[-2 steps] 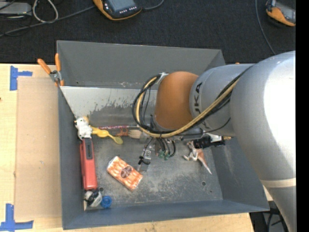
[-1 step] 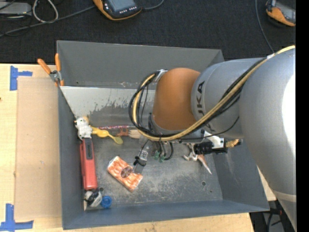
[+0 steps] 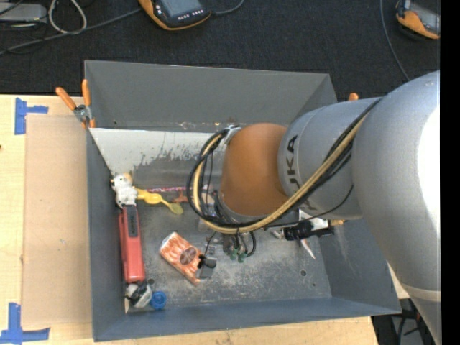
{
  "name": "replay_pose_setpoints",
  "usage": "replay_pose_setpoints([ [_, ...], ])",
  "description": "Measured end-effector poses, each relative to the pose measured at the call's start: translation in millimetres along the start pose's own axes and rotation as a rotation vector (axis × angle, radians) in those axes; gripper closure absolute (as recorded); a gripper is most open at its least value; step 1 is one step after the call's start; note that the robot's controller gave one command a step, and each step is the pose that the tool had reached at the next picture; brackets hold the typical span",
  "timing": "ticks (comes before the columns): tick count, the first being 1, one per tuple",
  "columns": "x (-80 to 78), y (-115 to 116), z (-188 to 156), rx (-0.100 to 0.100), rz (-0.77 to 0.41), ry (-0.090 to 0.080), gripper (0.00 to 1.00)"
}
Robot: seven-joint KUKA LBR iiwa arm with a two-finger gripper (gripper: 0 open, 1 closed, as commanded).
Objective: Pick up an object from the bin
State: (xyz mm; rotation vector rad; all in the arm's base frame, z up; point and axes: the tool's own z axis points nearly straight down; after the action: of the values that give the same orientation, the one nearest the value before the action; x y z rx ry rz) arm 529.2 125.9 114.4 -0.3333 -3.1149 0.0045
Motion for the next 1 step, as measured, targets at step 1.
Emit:
replay_pose_setpoints([
  [1,42.9,27.8,-21.3,-0.003,0.125,-0.005,0.00],
])
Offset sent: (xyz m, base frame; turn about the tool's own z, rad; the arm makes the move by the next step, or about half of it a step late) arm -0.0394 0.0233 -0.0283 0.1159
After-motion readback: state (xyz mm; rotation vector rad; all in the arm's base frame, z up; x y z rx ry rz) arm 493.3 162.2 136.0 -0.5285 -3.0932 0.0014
